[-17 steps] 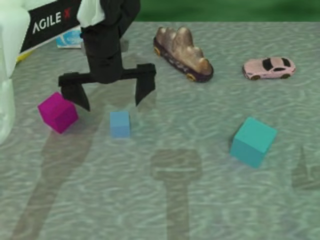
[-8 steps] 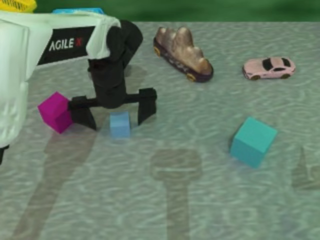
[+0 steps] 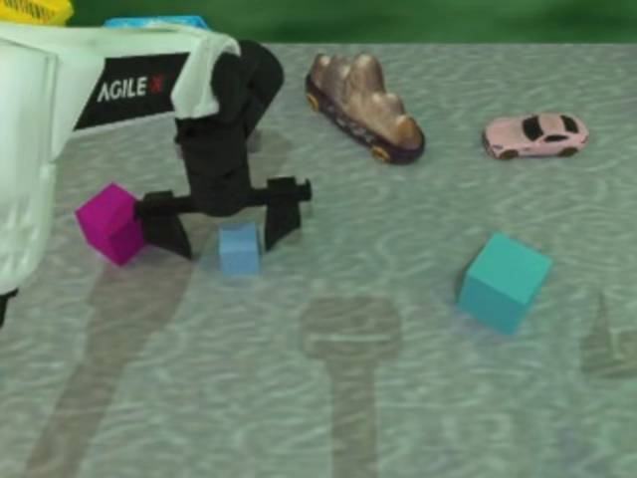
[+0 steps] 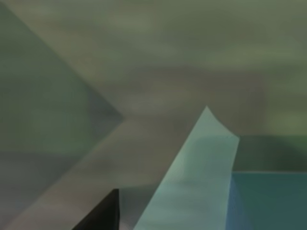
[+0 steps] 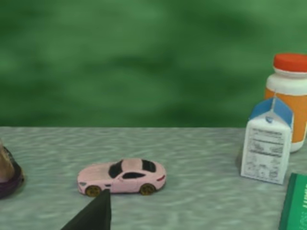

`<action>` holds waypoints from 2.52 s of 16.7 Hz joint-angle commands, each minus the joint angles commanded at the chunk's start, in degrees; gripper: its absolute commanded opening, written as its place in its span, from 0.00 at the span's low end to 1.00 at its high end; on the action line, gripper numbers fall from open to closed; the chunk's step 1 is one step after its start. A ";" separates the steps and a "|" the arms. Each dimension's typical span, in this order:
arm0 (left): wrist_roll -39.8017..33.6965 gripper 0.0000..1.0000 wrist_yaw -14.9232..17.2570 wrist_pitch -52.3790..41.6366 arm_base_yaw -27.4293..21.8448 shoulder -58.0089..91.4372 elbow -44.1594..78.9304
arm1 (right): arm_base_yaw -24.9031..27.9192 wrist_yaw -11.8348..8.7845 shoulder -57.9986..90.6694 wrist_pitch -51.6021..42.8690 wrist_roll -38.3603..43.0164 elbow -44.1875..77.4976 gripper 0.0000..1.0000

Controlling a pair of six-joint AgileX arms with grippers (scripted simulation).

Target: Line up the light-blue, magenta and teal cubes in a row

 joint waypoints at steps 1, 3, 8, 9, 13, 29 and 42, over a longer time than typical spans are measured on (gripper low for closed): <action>0.00 0.55 0.00 0.00 0.00 0.00 0.00 | 0.00 0.00 0.00 0.00 0.00 0.00 1.00; 0.00 0.40 0.00 0.00 0.00 0.00 0.00 | 0.00 0.00 0.00 0.00 0.00 0.00 1.00; 0.00 0.02 0.00 0.00 0.00 0.00 0.00 | 0.00 0.00 0.00 0.00 0.00 0.00 1.00; 0.00 0.00 0.00 0.00 0.00 0.00 0.00 | 0.00 0.00 0.00 0.00 0.00 0.00 1.00; 0.00 0.00 0.00 0.00 0.00 0.00 0.00 | 0.00 0.00 0.00 0.00 0.00 0.00 1.00; 0.56 0.00 -0.88 -14.39 1.27 -6.16 9.63 | 0.00 0.00 0.00 0.00 0.00 0.00 1.00; -20.23 0.00 -1.09 -21.70 -26.06 -1.19 21.01 | 0.00 0.00 0.00 0.00 0.00 0.00 1.00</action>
